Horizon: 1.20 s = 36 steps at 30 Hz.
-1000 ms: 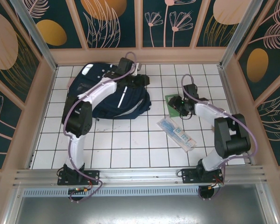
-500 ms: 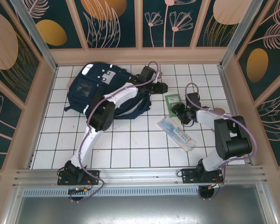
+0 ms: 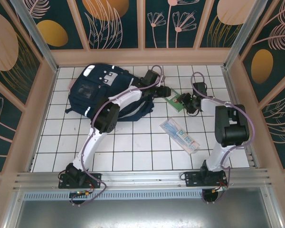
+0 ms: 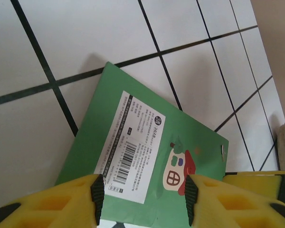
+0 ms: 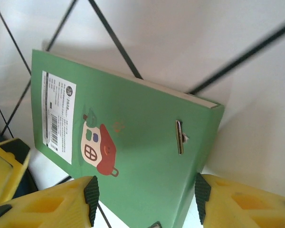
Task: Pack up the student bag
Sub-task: Rotate the book at the top-center of the table, then pick up the book from the top-center of the table.
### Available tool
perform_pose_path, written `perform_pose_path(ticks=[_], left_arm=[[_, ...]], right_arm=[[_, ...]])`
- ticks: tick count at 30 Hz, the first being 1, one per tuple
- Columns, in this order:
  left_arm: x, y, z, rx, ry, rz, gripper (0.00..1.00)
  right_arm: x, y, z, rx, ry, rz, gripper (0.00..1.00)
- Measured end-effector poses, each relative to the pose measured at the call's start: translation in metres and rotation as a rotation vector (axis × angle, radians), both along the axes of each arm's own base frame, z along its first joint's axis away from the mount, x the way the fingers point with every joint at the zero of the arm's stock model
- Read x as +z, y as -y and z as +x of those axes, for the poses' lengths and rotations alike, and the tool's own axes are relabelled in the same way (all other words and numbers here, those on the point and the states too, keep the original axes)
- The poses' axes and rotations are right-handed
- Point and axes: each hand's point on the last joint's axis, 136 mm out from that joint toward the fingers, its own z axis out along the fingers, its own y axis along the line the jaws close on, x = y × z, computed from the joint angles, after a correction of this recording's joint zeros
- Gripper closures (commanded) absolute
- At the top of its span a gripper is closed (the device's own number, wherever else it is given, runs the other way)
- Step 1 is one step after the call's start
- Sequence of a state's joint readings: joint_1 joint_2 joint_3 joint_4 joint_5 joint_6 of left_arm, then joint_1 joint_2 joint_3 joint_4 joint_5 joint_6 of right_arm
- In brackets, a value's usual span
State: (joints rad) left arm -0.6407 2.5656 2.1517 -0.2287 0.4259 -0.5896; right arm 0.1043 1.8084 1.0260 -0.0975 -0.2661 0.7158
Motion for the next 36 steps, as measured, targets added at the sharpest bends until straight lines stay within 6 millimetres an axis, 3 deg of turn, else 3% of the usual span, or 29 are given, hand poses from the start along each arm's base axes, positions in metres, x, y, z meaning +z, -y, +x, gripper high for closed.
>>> perform_pose_path(ticks=[10,16,20,26,36], left_arm=[[-0.006,-0.017,0.023,0.128,0.071,0.090,0.47],[-0.011,-0.015,0.040,0.164,0.107,0.099,0.48],[-0.026,-0.012,0.037,0.143,0.083,0.097,0.52],[-0.026,-0.005,0.027,0.082,0.041,0.052,0.67],[-0.028,-0.022,0.028,0.083,0.014,0.021,0.71]], right_arm=[[-0.011,-0.005,-0.005,0.054,-0.005,0.002,0.40],[-0.009,-0.004,-0.005,0.056,0.022,0.000,0.40],[-0.009,-0.005,-0.005,0.056,0.024,0.002,0.40],[-0.007,-0.009,-0.003,0.057,0.032,0.030,0.41],[0.000,-0.022,-0.001,-0.010,0.088,0.281,0.44]])
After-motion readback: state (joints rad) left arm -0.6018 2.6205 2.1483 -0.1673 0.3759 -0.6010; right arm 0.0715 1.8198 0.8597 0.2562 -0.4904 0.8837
